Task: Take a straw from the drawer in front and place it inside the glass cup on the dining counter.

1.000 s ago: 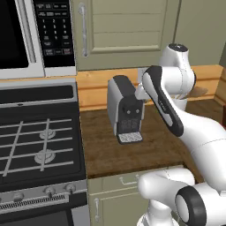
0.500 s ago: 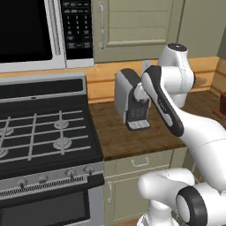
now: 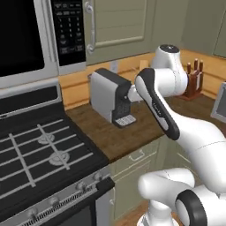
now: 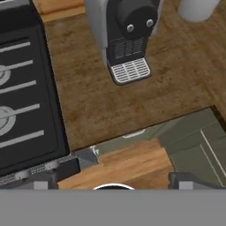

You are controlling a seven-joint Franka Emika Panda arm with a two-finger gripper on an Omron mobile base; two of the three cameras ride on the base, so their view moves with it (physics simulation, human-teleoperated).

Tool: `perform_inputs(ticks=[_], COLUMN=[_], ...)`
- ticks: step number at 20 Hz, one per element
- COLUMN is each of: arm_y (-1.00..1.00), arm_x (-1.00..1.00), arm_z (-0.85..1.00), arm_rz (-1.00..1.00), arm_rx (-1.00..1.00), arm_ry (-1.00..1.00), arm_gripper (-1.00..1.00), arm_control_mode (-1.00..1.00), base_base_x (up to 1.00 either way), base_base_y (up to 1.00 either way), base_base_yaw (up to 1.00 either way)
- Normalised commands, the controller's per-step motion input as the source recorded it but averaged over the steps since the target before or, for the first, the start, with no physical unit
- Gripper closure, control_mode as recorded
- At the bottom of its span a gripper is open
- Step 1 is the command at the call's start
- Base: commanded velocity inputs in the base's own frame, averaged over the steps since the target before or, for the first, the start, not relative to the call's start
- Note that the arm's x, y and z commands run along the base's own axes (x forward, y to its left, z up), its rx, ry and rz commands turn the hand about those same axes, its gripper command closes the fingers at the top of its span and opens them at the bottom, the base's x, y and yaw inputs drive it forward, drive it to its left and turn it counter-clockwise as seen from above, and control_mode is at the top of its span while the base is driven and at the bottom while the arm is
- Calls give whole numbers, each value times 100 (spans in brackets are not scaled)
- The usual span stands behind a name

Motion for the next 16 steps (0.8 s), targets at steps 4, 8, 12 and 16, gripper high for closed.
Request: perform_inputs(ticks=[4, 8, 12, 16], arm_y=[0, 0, 0, 0], arm_x=[0, 0, 0, 0], arm_z=[0, 0, 0, 0], arm_rz=[0, 0, 0, 0], arm_rx=[0, 0, 0, 0], arm_ry=[0, 0, 0, 0], arm_gripper=[-100, -100, -100, -100], arm_control_mode=[100, 100, 100, 100], base_base_x=[-22, -36, -36, -5], base_base_y=[61, 69, 76, 64], base_base_yaw=[-67, -62, -59, -56])
